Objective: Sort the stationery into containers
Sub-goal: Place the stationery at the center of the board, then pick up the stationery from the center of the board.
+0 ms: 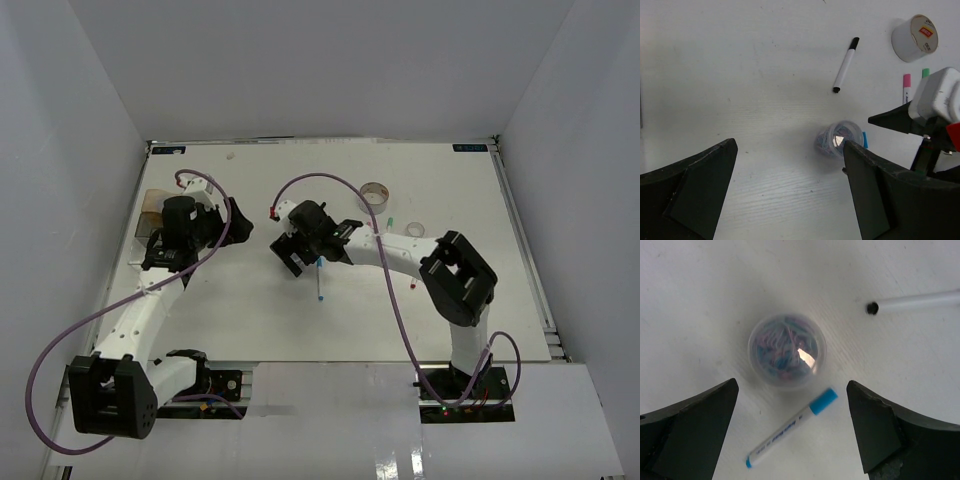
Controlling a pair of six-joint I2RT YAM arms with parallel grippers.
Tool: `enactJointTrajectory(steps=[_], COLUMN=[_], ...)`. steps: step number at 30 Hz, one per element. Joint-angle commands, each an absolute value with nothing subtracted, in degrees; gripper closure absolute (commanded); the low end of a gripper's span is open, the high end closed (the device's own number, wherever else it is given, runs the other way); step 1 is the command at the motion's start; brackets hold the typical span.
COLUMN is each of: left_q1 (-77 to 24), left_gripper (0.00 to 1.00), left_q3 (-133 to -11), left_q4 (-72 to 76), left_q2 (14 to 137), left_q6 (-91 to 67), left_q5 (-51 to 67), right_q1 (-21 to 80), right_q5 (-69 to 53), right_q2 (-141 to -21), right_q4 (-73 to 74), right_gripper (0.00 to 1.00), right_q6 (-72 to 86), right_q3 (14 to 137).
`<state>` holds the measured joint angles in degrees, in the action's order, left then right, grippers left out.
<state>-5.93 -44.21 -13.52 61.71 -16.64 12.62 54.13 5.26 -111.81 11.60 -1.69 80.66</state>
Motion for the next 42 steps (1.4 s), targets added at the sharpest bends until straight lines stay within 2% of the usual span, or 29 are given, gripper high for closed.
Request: enactJointTrajectory(steps=[1, 2, 12, 18, 27, 34, 38, 42], left_q1=[-8.07, -8.69, -20.38, -27.41, -33.84, -36.56, -37.88, -38.76], left_gripper=[0.02, 0.02, 0.02, 0.02, 0.02, 0.02, 0.07, 0.16], left_q3=[-46.14, -46.32, -47.98, -51.93, -56.42, -58.88, -59.85, -59.94], left_q4=[-15.29, -15.38, -16.00, -16.08, -17.57, -19.25, -21.00, -21.27], left_q2=[60.47, 60.47, 66.17, 74.77, 85.33, 90.70, 92.19, 92.64], left_q6=[-17.75, -18.10, -21.71, -22.24, -25.75, -27.07, -28.30, -29.00], left_q5=[15.73, 15.73, 10.47, 4.05, -10.18, -15.64, -17.23, -17.31], right_q1=[54.41, 54.40, 53.35, 52.65, 52.47, 52.38, 52.38, 52.38], right_q5=[8.96, 10.01, 29.07, 29.53, 28.30, 27.95, 28.30, 28.56], right_q2=[-100.57, -98.37, -63.60, -46.88, -37.37, -34.46, -33.75, -33.40], right_q4=[10.46, 10.46, 15.03, 15.12, 16.43, 17.05, 17.31, 17.40], right_gripper=[0.05, 0.10, 0.10, 0.10, 0.10, 0.10, 0.10, 0.10], right_q6=[-2.11, -2.28, 4.56, 8.17, 8.70, 8.26, 8.17, 8.17], right_q3=[76.31, 72.98, 51.61, 41.93, 37.09, 35.25, 34.63, 34.10])
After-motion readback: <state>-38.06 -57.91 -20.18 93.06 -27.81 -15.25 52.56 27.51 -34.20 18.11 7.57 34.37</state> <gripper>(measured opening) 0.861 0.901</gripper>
